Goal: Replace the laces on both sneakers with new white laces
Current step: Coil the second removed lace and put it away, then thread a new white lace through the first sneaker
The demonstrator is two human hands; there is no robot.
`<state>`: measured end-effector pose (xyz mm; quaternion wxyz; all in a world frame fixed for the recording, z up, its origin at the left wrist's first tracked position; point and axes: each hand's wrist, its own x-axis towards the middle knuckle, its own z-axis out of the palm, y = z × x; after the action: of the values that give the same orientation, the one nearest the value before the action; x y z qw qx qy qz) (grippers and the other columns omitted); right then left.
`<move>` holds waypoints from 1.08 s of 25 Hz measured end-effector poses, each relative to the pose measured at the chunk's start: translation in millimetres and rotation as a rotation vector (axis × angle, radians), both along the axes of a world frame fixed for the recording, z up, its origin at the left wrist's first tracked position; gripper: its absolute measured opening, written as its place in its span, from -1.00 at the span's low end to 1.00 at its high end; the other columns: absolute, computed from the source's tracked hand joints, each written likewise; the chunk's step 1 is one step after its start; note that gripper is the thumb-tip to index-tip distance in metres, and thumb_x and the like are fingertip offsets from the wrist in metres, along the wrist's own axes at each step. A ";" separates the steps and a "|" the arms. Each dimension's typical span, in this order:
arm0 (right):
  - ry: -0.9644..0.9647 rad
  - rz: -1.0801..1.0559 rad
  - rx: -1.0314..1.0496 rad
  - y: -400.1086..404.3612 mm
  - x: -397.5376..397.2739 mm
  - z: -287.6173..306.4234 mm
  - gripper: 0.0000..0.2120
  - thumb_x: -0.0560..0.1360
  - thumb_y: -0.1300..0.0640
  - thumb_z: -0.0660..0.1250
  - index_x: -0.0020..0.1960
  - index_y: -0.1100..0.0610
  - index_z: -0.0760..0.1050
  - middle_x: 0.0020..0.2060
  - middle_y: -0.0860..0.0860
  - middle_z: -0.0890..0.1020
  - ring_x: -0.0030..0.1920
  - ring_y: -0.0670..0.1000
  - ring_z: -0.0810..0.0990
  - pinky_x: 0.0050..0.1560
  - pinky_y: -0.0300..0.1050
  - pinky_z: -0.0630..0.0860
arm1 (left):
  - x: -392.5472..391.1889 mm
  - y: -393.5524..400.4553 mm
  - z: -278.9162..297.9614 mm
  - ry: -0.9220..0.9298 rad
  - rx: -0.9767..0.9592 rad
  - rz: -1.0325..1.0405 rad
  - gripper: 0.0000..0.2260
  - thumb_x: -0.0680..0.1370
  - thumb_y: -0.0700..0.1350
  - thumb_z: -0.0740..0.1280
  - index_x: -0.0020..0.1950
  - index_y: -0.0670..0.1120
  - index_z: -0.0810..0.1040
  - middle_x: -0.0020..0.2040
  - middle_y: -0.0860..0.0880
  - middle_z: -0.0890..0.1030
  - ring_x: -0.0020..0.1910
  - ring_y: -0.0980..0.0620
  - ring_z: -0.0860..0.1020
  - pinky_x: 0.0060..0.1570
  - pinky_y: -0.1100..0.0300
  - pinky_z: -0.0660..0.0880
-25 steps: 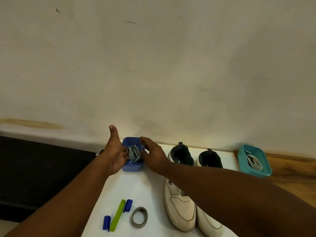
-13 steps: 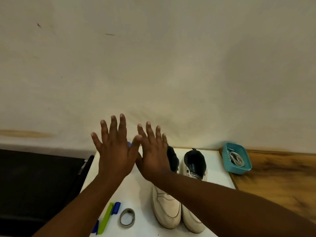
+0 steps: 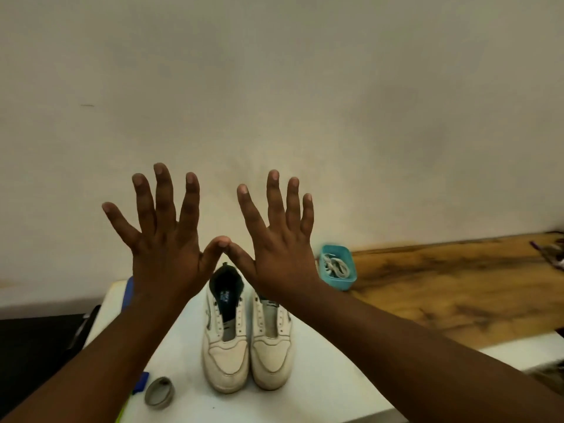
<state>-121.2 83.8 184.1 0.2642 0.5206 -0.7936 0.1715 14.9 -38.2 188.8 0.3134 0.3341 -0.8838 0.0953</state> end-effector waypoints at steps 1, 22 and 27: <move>-0.006 -0.015 -0.024 11.2 -5.7 6.8 -0.19 0.60 -0.43 0.03 0.69 -0.05 -0.11 0.65 0.22 -0.23 0.63 0.31 -0.31 0.56 0.43 -0.13 | -7.9 11.9 6.6 0.036 0.010 -0.013 -0.09 0.49 0.50 -0.25 0.67 -0.06 -0.09 0.65 -0.24 -0.14 0.61 -0.33 -0.16 0.41 -0.53 -0.17; -0.443 -0.393 0.335 94.2 -265.8 -131.9 -0.64 0.57 -0.15 0.33 0.33 -0.10 0.58 0.50 0.10 0.40 0.54 0.21 0.25 0.47 0.19 0.36 | -182.6 98.5 -144.6 -0.288 0.103 -0.191 -0.37 0.63 0.34 -0.17 0.66 0.12 -0.08 0.66 -0.11 -0.22 0.62 -0.23 -0.25 0.44 -0.48 -0.11; -0.379 -0.418 0.498 67.5 -277.8 -153.5 -0.58 0.56 -0.17 0.35 0.36 -0.04 0.57 0.44 0.11 0.43 0.50 0.22 0.26 0.41 0.17 0.36 | -229.4 97.9 -158.4 -0.281 0.103 -0.261 -0.27 0.59 0.42 -0.11 0.65 0.10 -0.20 0.65 -0.12 -0.27 0.61 -0.23 -0.29 0.44 -0.48 -0.13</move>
<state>-398.9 151.3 30.6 0.0072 0.3546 -0.9350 0.0089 -214.5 59.7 30.4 0.1793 0.2159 -0.9583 0.0542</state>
